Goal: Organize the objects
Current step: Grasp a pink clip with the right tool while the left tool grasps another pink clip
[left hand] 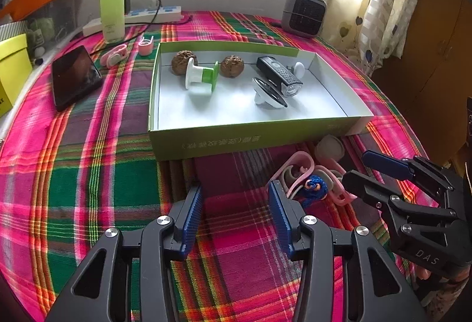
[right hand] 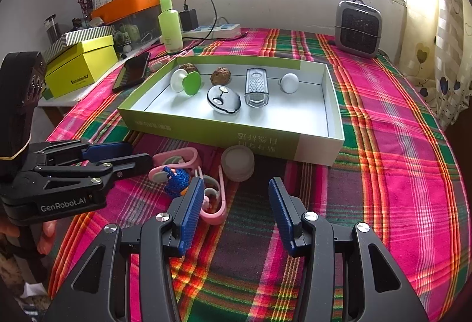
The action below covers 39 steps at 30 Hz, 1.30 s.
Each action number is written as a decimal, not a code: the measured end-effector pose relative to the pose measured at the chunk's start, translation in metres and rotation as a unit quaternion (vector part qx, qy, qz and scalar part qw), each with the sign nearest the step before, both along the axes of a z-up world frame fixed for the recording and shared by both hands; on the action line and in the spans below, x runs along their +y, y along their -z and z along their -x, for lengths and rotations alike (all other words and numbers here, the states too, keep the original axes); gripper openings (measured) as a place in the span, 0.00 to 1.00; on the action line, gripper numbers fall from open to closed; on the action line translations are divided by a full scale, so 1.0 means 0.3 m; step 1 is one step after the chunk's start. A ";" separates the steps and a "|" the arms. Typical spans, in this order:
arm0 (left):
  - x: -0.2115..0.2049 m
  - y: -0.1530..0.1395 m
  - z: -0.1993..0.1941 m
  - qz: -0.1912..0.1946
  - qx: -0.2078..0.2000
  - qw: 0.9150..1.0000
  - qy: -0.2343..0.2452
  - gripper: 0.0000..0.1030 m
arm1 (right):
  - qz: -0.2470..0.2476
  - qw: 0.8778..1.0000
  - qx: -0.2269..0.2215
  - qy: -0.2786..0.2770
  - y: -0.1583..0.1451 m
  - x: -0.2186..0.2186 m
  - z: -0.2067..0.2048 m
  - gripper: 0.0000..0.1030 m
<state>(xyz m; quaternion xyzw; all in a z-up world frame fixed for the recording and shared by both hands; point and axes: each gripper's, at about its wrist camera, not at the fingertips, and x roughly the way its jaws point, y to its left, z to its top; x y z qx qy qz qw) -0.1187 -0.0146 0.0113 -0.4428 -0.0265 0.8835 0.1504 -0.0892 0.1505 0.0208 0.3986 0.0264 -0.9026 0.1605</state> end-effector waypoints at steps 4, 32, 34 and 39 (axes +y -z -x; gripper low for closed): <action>0.003 -0.001 0.000 -0.005 -0.002 1.000 0.005 0.43 | 0.003 1.000 -0.004 -0.007 0.007 -0.007 -0.003 0.46; 0.033 -0.012 -0.022 -0.021 -0.006 0.999 0.037 0.43 | -0.007 1.000 -0.019 -0.019 0.026 -0.020 0.003 0.40; 0.034 -0.015 -0.025 -0.021 -0.006 0.999 0.038 0.43 | -0.004 1.000 -0.022 -0.020 0.029 -0.017 0.005 0.34; 0.042 -0.023 -0.037 -0.025 -0.004 0.999 0.046 0.43 | -0.003 0.999 -0.024 -0.024 0.029 -0.019 0.005 0.27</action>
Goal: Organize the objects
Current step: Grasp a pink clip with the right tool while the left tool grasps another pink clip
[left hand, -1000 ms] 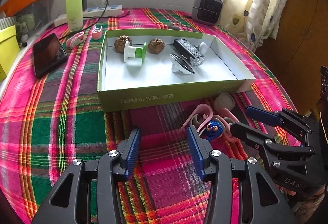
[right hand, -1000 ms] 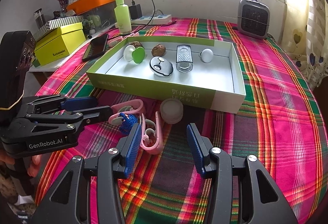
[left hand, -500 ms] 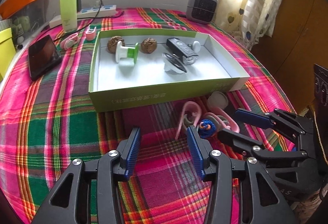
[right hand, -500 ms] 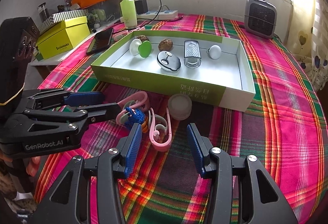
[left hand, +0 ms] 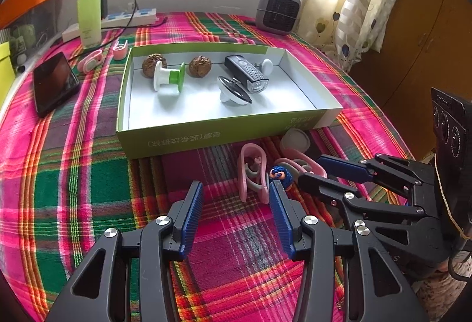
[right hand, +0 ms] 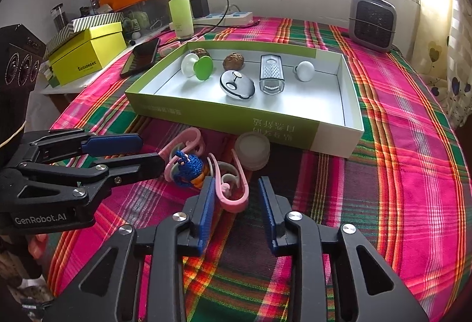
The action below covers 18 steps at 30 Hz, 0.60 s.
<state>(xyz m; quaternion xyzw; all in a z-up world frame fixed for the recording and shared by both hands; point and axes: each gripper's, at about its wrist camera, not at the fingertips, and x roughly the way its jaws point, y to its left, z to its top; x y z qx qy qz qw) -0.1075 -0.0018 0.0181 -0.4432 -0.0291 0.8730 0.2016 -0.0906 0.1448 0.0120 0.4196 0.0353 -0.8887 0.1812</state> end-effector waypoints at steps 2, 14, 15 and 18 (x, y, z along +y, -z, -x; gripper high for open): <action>0.006 0.003 0.000 0.002 -0.001 1.000 0.002 0.43 | 0.000 1.000 0.001 0.002 -0.001 0.004 0.000 0.24; 0.021 0.016 0.014 0.020 -0.004 1.000 0.000 0.43 | -0.002 1.000 0.001 0.009 -0.002 0.038 -0.008 0.24; 0.020 0.015 0.014 0.021 -0.004 1.000 -0.001 0.43 | -0.003 1.000 0.001 0.009 -0.002 0.042 -0.010 0.24; 0.014 0.015 0.017 0.023 -0.005 1.000 -0.005 0.43 | -0.006 1.000 0.002 0.011 -0.003 0.053 -0.017 0.24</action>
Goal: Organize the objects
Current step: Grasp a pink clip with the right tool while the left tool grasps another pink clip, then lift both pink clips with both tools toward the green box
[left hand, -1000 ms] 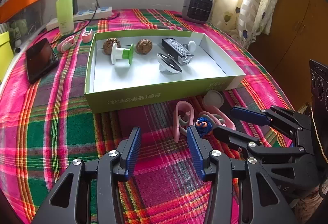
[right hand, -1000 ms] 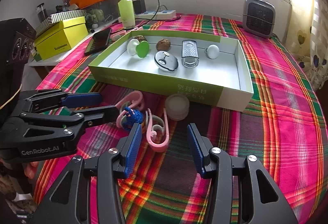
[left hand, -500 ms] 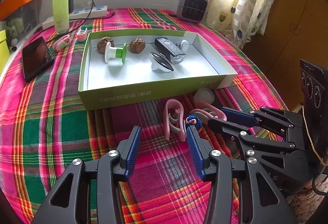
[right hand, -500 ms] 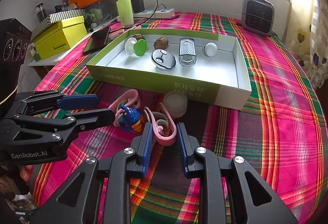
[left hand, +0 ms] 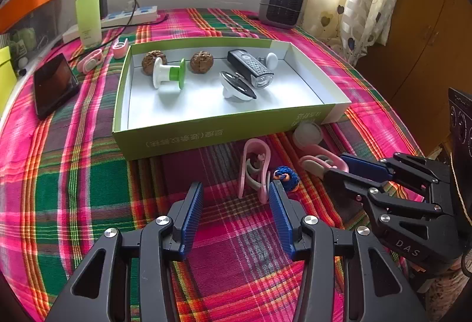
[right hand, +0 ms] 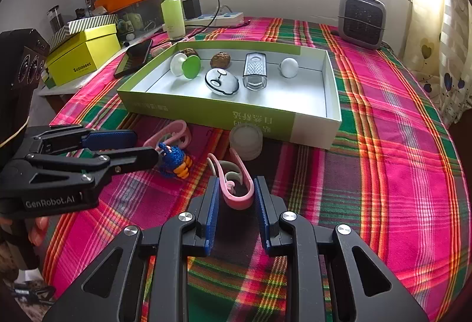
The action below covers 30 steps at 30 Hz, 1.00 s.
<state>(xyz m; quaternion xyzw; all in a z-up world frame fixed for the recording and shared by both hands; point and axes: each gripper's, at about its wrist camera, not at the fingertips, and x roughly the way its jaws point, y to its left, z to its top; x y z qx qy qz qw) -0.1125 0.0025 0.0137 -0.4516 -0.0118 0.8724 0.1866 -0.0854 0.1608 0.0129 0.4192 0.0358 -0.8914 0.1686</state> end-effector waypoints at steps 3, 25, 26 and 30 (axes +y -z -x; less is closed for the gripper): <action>-0.009 0.001 0.005 0.003 0.001 1.000 -0.004 0.43 | 0.000 1.000 0.000 0.004 -0.001 0.015 -0.004 0.24; 0.073 0.008 0.084 0.061 0.015 0.998 0.028 0.43 | -0.002 1.000 -0.001 0.025 -0.002 0.092 -0.017 0.24; 0.075 0.010 0.086 0.061 0.015 0.998 0.028 0.43 | -0.004 1.000 -0.003 0.025 0.001 0.090 -0.014 0.24; 0.079 0.009 0.094 0.054 0.015 0.998 0.031 0.43 | -0.004 1.000 -0.009 0.021 0.010 0.089 -0.007 0.24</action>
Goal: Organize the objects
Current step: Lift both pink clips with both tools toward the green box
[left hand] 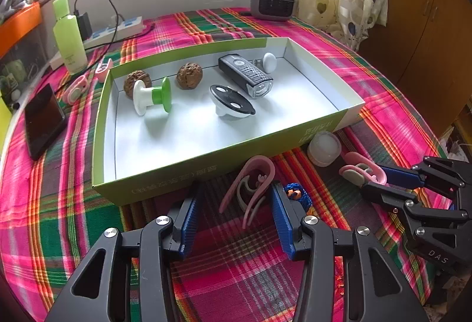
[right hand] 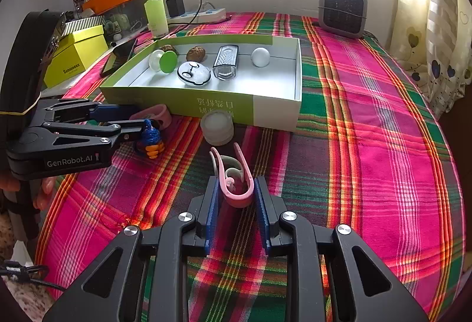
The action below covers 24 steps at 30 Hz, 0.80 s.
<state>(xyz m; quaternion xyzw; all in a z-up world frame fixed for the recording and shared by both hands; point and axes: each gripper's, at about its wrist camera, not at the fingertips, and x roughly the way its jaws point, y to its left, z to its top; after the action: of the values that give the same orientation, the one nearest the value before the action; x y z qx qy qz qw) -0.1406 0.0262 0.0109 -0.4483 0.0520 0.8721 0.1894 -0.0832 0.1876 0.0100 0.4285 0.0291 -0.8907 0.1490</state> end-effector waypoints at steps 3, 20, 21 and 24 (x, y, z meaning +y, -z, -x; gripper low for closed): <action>0.000 0.000 0.003 -0.002 -0.001 1.000 0.002 0.43 | -0.002 1.000 -0.001 -0.002 0.001 0.001 0.005 0.24; -0.028 -0.003 -0.011 -0.017 -0.004 1.000 -0.013 0.29 | -0.005 1.000 0.003 -0.008 0.000 -0.010 0.011 0.24; -0.033 -0.003 -0.012 -0.019 -0.004 1.000 -0.016 0.29 | -0.005 1.000 0.004 -0.008 -0.002 -0.010 0.009 0.24; -0.052 -0.001 -0.020 -0.025 -0.006 0.999 -0.027 0.29 | -0.003 1.000 0.006 -0.005 -0.004 -0.008 0.005 0.22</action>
<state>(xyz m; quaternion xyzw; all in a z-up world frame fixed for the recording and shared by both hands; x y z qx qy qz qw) -0.1346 0.0105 0.0113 -0.4501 0.0171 0.8751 0.1772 -0.0847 0.1852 0.0113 0.4232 0.0351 -0.8924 0.1523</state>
